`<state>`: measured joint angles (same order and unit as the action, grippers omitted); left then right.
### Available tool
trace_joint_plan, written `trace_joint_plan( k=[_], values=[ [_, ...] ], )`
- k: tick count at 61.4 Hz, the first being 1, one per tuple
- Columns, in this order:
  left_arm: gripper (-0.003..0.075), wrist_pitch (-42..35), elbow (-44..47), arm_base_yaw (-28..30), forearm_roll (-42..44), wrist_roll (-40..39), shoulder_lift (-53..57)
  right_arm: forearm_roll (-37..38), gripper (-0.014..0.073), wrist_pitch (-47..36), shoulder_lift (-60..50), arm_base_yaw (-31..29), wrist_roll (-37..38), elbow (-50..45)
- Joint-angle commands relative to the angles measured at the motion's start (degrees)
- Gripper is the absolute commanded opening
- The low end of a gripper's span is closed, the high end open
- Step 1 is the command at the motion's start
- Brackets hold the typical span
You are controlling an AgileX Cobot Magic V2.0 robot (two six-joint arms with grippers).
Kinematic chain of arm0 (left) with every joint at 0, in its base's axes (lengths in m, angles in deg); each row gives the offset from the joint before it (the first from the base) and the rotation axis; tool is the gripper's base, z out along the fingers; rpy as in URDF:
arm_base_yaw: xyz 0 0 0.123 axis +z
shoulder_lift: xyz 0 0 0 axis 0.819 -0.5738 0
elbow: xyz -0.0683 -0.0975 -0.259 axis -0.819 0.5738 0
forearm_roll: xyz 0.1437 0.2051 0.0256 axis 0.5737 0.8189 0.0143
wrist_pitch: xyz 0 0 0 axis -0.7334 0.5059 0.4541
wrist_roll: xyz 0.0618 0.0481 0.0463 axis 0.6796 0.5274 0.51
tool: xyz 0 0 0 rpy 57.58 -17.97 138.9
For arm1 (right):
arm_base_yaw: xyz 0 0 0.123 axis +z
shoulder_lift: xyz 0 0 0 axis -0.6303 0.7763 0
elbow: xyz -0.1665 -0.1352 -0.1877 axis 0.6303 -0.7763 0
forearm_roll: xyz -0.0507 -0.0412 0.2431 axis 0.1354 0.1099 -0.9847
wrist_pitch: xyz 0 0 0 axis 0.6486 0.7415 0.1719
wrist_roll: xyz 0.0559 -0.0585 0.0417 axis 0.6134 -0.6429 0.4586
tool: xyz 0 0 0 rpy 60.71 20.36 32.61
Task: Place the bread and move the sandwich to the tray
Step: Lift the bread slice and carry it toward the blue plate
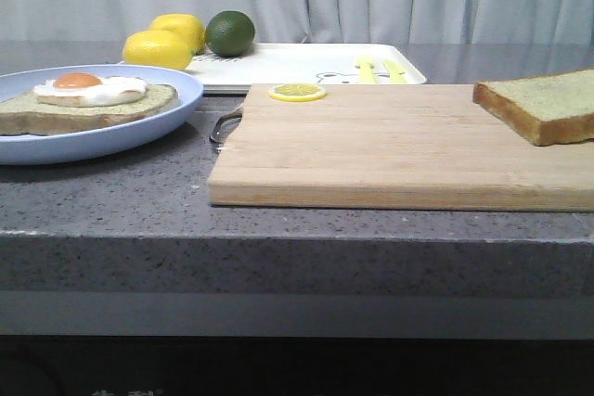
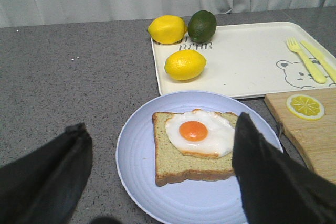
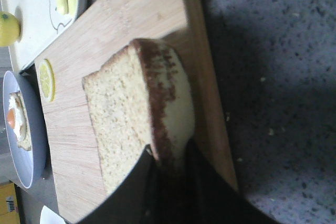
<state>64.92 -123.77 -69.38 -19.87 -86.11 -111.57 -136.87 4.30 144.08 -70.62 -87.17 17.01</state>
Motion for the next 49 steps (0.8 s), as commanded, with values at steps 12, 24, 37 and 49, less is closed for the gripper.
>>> trace_joint_plan(
  k=[12, 24, 37, 49],
  values=[
    [0.0543, -4.2, -1.7, -0.4, 0.2, -0.1, -0.3, -13.9, 0.0014, 8.6, -10.8, -0.1, -1.0, 1.2],
    [0.0543, -4.2, -1.7, -0.4, 0.2, -0.1, -0.3, -22.4, 0.0014, 8.5, -17.3, 3.8, -1.0, 1.2],
    [0.0543, -4.2, -1.7, -0.4, 0.2, -0.1, -0.3, -28.9, 0.0014, 3.6, -19.2, 18.1, -1.0, 1.2],
    [0.0543, -4.2, -1.7, -0.4, 0.2, -0.1, -0.3, -33.7, 0.0014, -15.1, -18.8, 37.1, -1.0, 1.1]
  ],
)
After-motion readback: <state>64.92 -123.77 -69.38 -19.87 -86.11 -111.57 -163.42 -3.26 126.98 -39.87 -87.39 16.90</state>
